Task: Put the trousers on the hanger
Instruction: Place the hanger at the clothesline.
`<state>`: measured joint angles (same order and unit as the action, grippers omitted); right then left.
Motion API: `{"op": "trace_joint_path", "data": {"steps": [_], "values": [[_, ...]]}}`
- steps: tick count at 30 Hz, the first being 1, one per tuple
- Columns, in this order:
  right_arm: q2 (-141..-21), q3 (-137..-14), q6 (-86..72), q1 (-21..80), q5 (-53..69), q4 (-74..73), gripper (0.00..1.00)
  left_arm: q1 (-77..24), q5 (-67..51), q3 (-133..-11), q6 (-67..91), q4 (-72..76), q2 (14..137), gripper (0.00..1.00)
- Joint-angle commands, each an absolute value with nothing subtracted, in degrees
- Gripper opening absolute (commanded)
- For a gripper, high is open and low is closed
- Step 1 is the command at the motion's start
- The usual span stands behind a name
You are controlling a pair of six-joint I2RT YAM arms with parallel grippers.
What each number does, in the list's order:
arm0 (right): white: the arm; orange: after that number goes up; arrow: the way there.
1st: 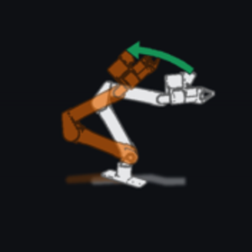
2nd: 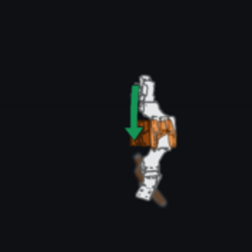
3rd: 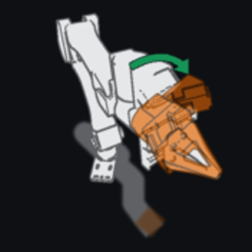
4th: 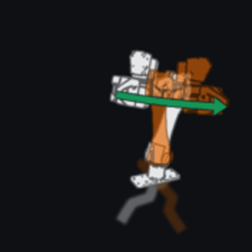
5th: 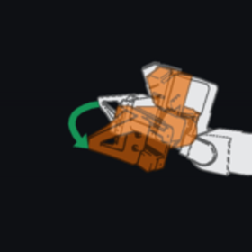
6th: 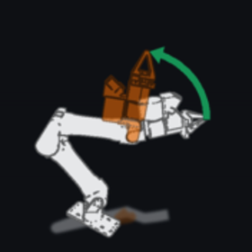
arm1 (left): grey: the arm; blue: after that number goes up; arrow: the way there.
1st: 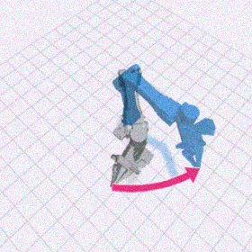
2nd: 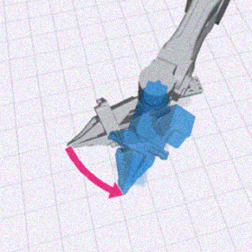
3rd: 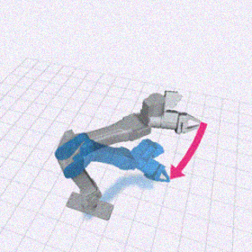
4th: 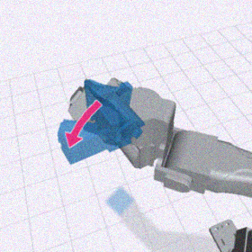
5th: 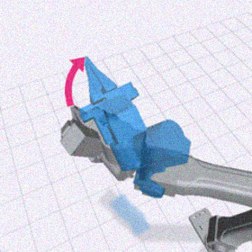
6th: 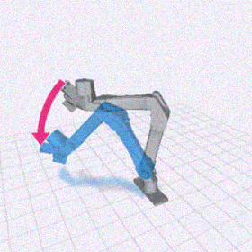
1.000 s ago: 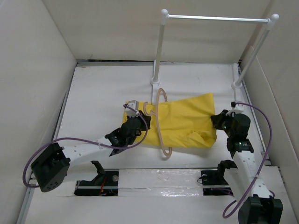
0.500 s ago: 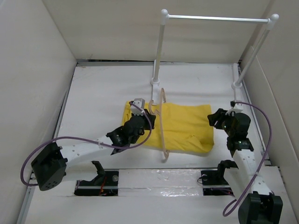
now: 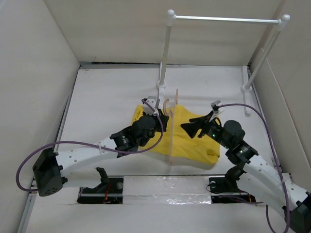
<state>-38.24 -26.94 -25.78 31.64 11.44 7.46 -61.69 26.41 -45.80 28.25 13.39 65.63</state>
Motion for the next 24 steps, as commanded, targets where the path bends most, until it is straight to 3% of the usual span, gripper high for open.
{"op": "trace_joint_path", "data": {"steps": [1,5,12,20,24], "values": [[-40.95,-25.23,-34.01,40.76,1.95,17.39,0.75,-61.96,26.72,-51.15,27.51,19.95,63.19,0.0],[-46.22,-24.96,-37.0,47.37,-5.97,20.82,0.74,-63.19,26.63,-52.99,26.72,20.21,63.28,0.0],[-54.66,-24.88,-39.81,48.51,-3.96,26.97,0.64,-64.25,25.84,-55.63,26.02,18.9,64.25,0.0],[-57.48,-24.61,-44.91,52.38,-1.41,33.65,0.39,-64.25,26.8,-60.02,23.47,17.66,67.67,0.0],[-56.6,-23.99,-47.55,53.17,-0.45,36.2,0.18,-62.42,25.14,-64.33,21.62,18.36,70.22,0.0]]}}
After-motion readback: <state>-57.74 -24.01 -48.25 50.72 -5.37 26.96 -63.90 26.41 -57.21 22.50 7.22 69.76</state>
